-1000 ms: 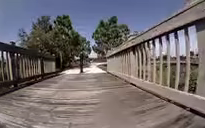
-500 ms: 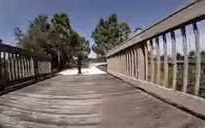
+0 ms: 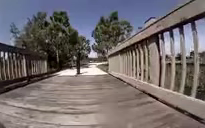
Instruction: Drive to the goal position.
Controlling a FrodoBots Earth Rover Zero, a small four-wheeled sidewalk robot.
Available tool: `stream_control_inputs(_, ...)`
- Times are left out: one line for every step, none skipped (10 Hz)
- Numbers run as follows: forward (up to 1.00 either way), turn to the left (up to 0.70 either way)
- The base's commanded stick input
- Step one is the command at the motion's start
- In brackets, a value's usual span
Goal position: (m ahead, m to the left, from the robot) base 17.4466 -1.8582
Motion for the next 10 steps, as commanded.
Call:
stream_control_inputs(0.85,0.34)
stream_control_inputs(0.85,0.14)
stream_control_inputs(0.85,0.00)
stream_control_inputs(0.85,0.00)
stream_control_inputs(0.85,0.00)
stream_control_inputs(0.85,0.00)
stream_control_inputs(0.85,0.00)
stream_control_inputs(0.85,0.00)
stream_control_inputs(0.85,0.00)
stream_control_inputs(0.85,0.00)
